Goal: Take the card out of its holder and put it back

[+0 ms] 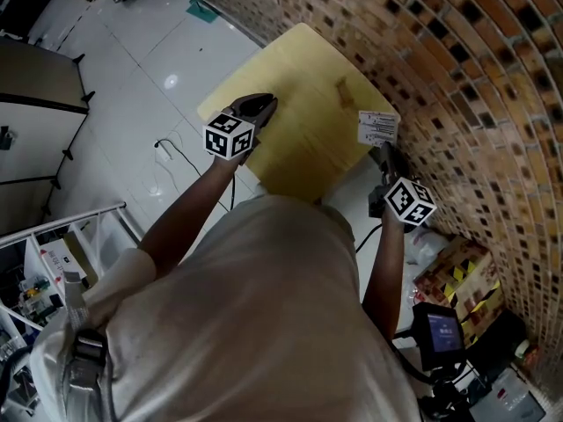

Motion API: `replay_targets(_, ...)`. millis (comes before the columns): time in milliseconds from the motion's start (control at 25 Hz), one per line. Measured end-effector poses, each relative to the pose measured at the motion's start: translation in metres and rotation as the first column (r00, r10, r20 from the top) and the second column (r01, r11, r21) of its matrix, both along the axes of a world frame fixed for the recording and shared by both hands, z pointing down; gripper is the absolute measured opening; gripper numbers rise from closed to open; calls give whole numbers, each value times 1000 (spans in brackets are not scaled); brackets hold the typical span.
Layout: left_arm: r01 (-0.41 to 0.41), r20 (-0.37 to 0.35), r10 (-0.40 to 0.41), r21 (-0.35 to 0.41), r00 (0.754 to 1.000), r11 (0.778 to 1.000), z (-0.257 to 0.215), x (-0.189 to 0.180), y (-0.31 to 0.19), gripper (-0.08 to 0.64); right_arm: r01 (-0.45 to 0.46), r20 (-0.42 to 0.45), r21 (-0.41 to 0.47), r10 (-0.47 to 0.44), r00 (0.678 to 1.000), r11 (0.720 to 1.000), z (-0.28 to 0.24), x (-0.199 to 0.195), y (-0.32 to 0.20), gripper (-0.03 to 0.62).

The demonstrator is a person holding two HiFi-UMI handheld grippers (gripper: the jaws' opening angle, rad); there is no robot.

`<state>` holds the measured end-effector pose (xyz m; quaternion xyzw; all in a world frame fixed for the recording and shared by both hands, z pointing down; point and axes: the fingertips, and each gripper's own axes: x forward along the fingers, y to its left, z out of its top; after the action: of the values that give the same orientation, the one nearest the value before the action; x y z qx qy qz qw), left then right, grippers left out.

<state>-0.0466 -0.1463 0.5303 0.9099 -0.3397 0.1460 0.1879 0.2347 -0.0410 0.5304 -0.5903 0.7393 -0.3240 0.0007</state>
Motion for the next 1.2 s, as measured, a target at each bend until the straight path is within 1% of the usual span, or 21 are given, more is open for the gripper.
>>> replay_targets(480,8,4,-8,-6,1000,1000,2,0,2,69,6,10,3,-6,1000,1000,0,2,-3,15)
replay_targets(1200,-28,23,28,-29,999,999,12,16,-1,69,-3,19,-11,3,1000,1000,8,9,-9,15)
